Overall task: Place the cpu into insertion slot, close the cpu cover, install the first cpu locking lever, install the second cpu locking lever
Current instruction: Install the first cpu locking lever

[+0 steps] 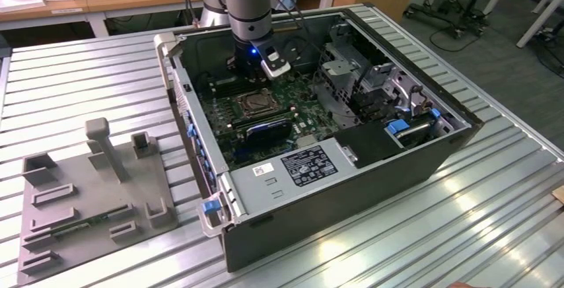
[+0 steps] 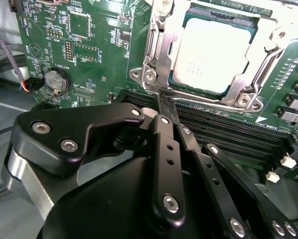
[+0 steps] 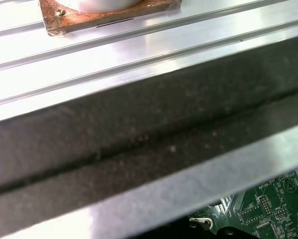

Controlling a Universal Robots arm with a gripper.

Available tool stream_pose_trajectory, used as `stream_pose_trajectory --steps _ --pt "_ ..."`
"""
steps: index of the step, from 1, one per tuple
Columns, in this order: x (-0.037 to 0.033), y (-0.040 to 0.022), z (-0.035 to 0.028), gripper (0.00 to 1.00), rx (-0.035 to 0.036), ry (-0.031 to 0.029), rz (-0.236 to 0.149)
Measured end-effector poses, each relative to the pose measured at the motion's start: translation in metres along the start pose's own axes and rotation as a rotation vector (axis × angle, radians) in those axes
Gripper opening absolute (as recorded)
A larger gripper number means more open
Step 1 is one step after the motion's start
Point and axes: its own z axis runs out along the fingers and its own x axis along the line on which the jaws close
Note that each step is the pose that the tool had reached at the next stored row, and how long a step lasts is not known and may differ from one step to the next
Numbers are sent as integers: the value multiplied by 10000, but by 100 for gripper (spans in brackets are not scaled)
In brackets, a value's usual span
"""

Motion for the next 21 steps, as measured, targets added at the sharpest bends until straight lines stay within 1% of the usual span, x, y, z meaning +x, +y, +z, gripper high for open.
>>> stream_pose_trajectory --steps 7,9,16,21 --pt "0 -4 5 11 1 -9 27" --pt "-1 -4 13 11 -12 -18 33" --pt "0 -5 8 11 1 -19 43" --pt "-4 2 -25 11 2 -19 43"
